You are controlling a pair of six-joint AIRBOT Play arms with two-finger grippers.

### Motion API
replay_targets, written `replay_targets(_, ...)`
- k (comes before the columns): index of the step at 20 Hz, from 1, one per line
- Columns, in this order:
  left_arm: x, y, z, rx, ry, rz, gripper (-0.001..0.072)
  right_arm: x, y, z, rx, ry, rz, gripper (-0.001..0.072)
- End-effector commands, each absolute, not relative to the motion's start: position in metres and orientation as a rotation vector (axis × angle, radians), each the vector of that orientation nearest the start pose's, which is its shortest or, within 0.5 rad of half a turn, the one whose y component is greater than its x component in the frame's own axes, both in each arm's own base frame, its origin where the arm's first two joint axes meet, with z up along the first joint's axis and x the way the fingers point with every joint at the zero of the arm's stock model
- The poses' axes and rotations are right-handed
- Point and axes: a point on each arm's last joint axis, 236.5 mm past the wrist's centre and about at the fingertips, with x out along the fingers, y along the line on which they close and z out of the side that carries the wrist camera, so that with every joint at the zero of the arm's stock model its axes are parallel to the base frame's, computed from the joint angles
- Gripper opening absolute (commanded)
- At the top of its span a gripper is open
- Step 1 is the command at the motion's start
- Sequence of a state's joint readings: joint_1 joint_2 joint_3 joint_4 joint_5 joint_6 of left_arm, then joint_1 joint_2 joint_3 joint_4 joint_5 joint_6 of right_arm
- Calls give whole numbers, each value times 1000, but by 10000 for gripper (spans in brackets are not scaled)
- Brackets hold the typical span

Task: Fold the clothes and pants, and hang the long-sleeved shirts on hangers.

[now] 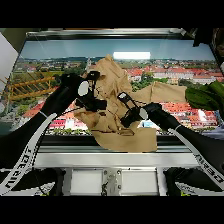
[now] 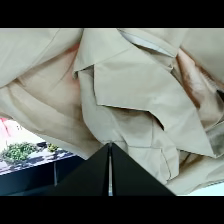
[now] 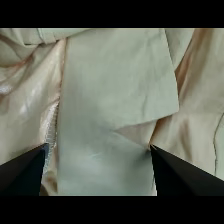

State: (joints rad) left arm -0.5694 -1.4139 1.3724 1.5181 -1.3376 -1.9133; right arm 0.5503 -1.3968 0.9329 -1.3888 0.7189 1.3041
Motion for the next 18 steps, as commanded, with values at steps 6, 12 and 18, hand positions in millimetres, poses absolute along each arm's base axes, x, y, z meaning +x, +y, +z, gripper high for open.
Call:
replay_targets(6,325,-224,25,48,1398,-270,242,349,239,-73,-394,1069,666,16)
replay_targets(12,327,-249,16,-44,1407,-321,706,331,225,-8,-352,1044,661,15)
replay_targets(18,320,-260,-49,-89,1581,-248,706,315,217,46,-222,995,609,16)
